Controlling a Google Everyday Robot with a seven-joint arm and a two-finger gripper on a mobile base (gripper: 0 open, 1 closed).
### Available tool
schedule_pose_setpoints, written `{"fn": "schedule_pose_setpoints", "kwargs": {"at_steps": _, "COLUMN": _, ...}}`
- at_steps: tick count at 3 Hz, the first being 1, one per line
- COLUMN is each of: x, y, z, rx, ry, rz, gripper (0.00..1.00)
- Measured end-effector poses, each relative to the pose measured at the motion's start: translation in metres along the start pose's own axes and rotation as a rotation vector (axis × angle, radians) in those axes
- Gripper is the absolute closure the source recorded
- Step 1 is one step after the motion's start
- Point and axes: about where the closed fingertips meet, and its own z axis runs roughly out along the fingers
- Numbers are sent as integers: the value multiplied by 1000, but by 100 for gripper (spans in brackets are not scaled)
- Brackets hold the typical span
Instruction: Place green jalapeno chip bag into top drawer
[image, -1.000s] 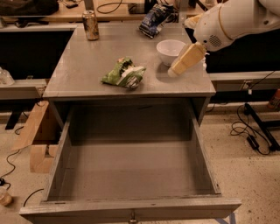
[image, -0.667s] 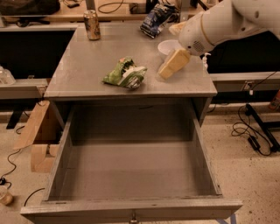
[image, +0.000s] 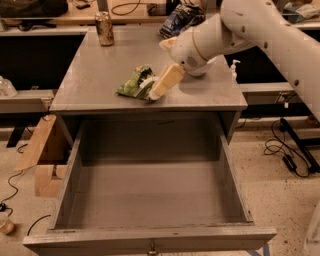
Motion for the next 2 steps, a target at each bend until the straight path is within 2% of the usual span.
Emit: {"fn": "schedule_pose_setpoints", "kwargs": {"at_steps": 2, "x": 3, "y": -1, "z": 59, "rx": -52, "ry": 4, "rz": -27, "gripper": 0}}
